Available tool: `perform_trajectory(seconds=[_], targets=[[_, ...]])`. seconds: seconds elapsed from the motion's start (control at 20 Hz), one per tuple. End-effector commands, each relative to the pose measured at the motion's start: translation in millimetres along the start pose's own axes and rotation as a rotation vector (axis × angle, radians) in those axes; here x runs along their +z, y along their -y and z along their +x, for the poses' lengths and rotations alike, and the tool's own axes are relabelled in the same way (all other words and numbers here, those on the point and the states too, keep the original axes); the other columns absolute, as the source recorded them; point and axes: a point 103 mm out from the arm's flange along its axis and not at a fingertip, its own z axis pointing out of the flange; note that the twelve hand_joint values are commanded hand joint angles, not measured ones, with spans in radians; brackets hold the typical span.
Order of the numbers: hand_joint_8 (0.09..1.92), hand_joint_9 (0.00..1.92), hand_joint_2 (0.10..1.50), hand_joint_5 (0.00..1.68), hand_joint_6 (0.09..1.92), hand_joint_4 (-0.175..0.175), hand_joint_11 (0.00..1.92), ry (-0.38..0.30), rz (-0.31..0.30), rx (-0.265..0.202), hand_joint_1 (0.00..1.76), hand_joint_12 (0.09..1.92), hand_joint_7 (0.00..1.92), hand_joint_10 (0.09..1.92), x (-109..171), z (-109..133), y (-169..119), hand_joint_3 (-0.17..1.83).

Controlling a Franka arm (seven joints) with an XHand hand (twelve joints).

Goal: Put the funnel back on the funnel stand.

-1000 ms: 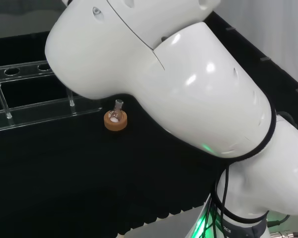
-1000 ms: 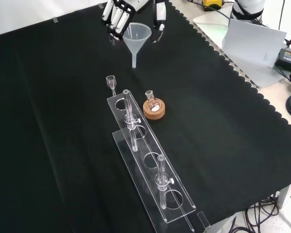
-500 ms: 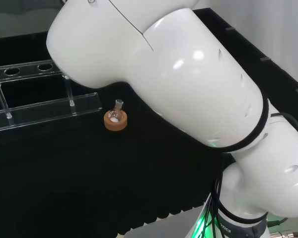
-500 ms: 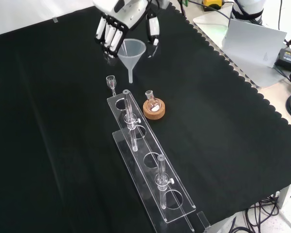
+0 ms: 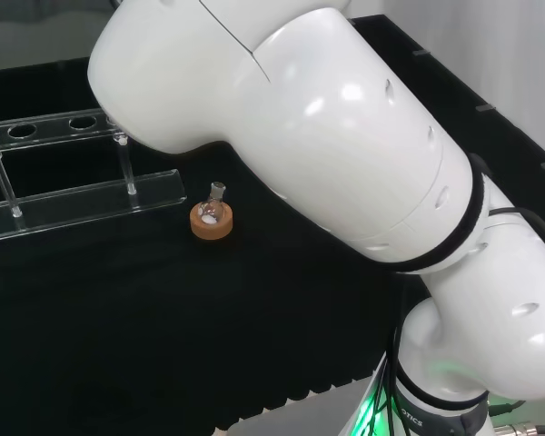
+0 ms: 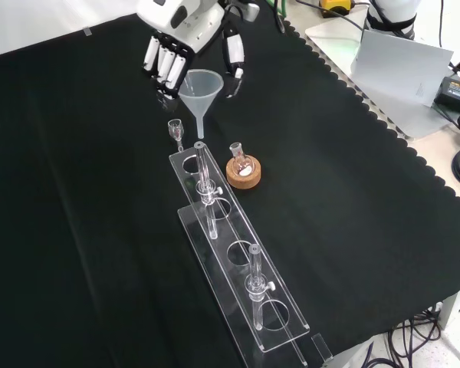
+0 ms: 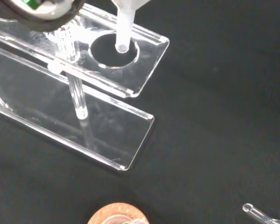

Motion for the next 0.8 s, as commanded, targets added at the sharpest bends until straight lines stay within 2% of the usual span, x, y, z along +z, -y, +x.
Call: perform_trajectory(seconds=[0.05, 0.45, 0.6, 0.8], targets=[[0.62, 0.84, 0.71, 0.69, 0.66, 0.021, 0.53, 0.007, 0.019, -0.021, 0.89, 1.29, 0.51, 0.42, 11, -2, -38, 0.58], [0.62, 0.84, 0.7, 0.69, 0.66, 0.021, 0.53, -0.004, 0.031, -0.024, 0.89, 1.28, 0.51, 0.42, 16, -2, -49, 0.59], [0.62, 0.84, 0.7, 0.69, 0.67, 0.021, 0.53, -0.012, 0.033, -0.018, 0.89, 1.28, 0.51, 0.42, 17, -9, -45, 0.59], [0.62, 0.84, 0.7, 0.69, 0.67, 0.02, 0.53, -0.009, 0.046, -0.017, 0.89, 1.28, 0.51, 0.42, 21, -3, -50, 0.59]])
